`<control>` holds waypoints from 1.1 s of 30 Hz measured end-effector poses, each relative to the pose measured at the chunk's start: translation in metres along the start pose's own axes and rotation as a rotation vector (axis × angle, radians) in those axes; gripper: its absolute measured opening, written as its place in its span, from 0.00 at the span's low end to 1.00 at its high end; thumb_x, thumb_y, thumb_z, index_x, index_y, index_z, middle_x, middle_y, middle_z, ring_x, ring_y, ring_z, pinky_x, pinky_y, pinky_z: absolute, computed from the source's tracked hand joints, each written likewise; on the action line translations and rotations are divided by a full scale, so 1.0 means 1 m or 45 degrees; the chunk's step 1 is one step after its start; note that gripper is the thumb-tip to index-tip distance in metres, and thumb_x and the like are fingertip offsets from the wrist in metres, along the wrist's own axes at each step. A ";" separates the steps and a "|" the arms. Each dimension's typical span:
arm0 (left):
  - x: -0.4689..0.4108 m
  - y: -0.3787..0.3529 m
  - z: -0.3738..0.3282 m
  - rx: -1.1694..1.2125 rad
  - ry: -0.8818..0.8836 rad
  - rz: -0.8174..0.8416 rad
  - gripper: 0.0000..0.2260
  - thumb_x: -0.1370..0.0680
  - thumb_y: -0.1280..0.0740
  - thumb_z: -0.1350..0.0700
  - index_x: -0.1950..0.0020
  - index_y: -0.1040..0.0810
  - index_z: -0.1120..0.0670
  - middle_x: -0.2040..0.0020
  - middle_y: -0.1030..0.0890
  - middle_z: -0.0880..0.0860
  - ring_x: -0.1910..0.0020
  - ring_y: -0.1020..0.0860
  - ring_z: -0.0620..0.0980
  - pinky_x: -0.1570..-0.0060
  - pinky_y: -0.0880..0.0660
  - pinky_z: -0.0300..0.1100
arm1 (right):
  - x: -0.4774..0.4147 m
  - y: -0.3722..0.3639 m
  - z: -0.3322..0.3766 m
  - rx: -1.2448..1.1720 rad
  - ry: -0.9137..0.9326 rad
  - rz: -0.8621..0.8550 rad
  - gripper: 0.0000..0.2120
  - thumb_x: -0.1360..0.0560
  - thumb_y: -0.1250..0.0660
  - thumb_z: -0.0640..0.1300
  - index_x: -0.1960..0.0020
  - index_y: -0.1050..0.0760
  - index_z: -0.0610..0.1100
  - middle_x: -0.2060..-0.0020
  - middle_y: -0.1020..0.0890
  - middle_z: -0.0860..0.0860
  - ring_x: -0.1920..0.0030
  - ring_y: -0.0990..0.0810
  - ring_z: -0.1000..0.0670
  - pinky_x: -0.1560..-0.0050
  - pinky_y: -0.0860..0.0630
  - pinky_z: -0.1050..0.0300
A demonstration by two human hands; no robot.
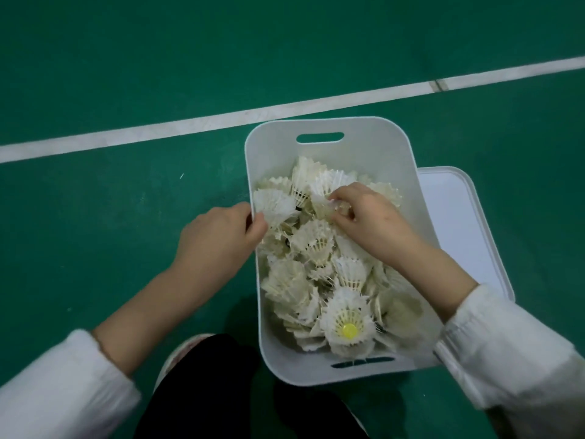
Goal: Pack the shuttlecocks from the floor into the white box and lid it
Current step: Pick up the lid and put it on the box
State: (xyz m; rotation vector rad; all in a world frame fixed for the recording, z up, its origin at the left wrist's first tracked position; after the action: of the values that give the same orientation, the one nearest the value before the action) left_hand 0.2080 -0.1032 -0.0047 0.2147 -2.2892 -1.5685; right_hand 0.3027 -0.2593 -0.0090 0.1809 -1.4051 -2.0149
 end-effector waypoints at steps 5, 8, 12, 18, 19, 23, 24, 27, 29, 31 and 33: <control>-0.014 0.021 -0.016 -0.570 -0.063 0.227 0.18 0.21 0.48 0.41 0.56 0.29 0.53 0.63 0.29 0.51 0.62 0.30 0.53 0.64 0.34 0.43 | 0.033 0.053 -0.004 -0.179 -0.010 -0.229 0.13 0.23 0.39 0.46 0.39 0.28 0.48 0.44 0.28 0.56 0.55 0.23 0.53 0.51 0.30 0.59; -0.021 0.060 -0.075 -0.744 -0.352 0.099 0.16 0.20 0.48 0.44 0.47 0.30 0.55 0.56 0.27 0.52 0.59 0.30 0.53 0.63 0.33 0.45 | 0.068 0.098 -0.043 -0.309 -0.133 -0.520 0.10 0.23 0.39 0.45 0.44 0.25 0.47 0.50 0.24 0.56 0.55 0.24 0.54 0.53 0.28 0.58; 0.000 0.057 -0.195 -0.549 -1.015 0.029 0.14 0.20 0.47 0.48 0.41 0.30 0.52 0.48 0.26 0.51 0.50 0.26 0.53 0.56 0.27 0.48 | 0.097 0.088 -0.128 -0.244 -0.399 -0.608 0.10 0.23 0.39 0.43 0.44 0.25 0.44 0.46 0.23 0.49 0.54 0.25 0.52 0.54 0.31 0.58; -0.014 -0.019 -0.279 -0.394 -1.125 -0.004 0.12 0.21 0.45 0.52 0.44 0.27 0.57 0.47 0.25 0.55 0.48 0.29 0.56 0.48 0.33 0.49 | 0.102 -0.036 -0.205 -0.150 -0.664 -0.128 0.16 0.24 0.38 0.49 0.43 0.30 0.39 0.45 0.27 0.42 0.45 0.27 0.41 0.49 0.30 0.51; -0.023 -0.036 -0.275 -0.408 -1.036 0.039 0.13 0.20 0.45 0.51 0.44 0.26 0.56 0.47 0.25 0.55 0.47 0.29 0.55 0.45 0.34 0.49 | 0.099 -0.054 -0.202 -0.122 -0.654 -0.046 0.17 0.24 0.39 0.49 0.43 0.32 0.38 0.44 0.28 0.42 0.44 0.28 0.41 0.49 0.31 0.50; -0.025 -0.069 -0.264 -0.400 -0.991 -0.056 0.19 0.22 0.49 0.51 0.57 0.21 0.58 0.60 0.20 0.54 0.53 0.25 0.55 0.37 0.41 0.52 | 0.085 -0.095 -0.196 0.171 -0.573 0.029 0.17 0.23 0.44 0.49 0.40 0.36 0.39 0.42 0.31 0.43 0.42 0.31 0.42 0.49 0.30 0.49; -0.025 -0.073 -0.258 -0.394 -0.992 -0.069 0.20 0.22 0.50 0.51 0.59 0.22 0.57 0.62 0.22 0.52 0.54 0.26 0.53 0.35 0.44 0.50 | 0.083 -0.099 -0.197 0.255 -0.575 0.033 0.16 0.23 0.45 0.49 0.40 0.36 0.40 0.42 0.31 0.43 0.42 0.31 0.42 0.49 0.31 0.49; -0.020 -0.068 -0.247 -0.335 -1.017 -0.183 0.22 0.21 0.52 0.51 0.62 0.22 0.56 0.65 0.25 0.50 0.56 0.27 0.52 0.35 0.45 0.47 | 0.077 -0.106 -0.193 0.415 -0.521 0.084 0.17 0.22 0.49 0.50 0.40 0.36 0.40 0.42 0.32 0.43 0.43 0.32 0.43 0.50 0.31 0.50; -0.019 -0.069 -0.243 -0.311 -1.009 -0.229 0.21 0.21 0.51 0.52 0.61 0.22 0.56 0.64 0.25 0.50 0.56 0.26 0.52 0.35 0.45 0.46 | 0.071 -0.109 -0.187 0.452 -0.459 0.139 0.15 0.21 0.50 0.48 0.40 0.36 0.40 0.42 0.32 0.43 0.43 0.31 0.43 0.52 0.31 0.50; -0.020 -0.074 -0.243 -0.294 -0.992 -0.197 0.20 0.21 0.51 0.51 0.60 0.22 0.56 0.64 0.24 0.50 0.55 0.26 0.52 0.34 0.45 0.46 | 0.066 -0.108 -0.183 0.415 -0.406 0.188 0.14 0.21 0.49 0.44 0.39 0.35 0.39 0.41 0.32 0.43 0.42 0.31 0.43 0.53 0.30 0.51; -0.022 -0.075 -0.247 -0.294 -1.001 -0.214 0.21 0.22 0.52 0.51 0.60 0.22 0.56 0.64 0.24 0.50 0.55 0.26 0.52 0.35 0.45 0.47 | 0.062 -0.089 -0.183 0.419 -0.410 0.129 0.13 0.22 0.46 0.41 0.40 0.32 0.39 0.42 0.31 0.44 0.42 0.30 0.43 0.53 0.28 0.51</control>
State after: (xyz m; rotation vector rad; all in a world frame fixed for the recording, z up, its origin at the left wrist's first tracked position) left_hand 0.3150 -0.3394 0.0009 -0.3435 -2.6390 -2.2879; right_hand 0.3007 -0.4215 -0.1471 -0.0766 -1.9057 -1.7740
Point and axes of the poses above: each hand's wrist, its own x-axis away from the middle knuckle, its own y-axis out of the back of the hand, z = x × y, the point moved 9 cm from there along -x, towards the middle knuckle
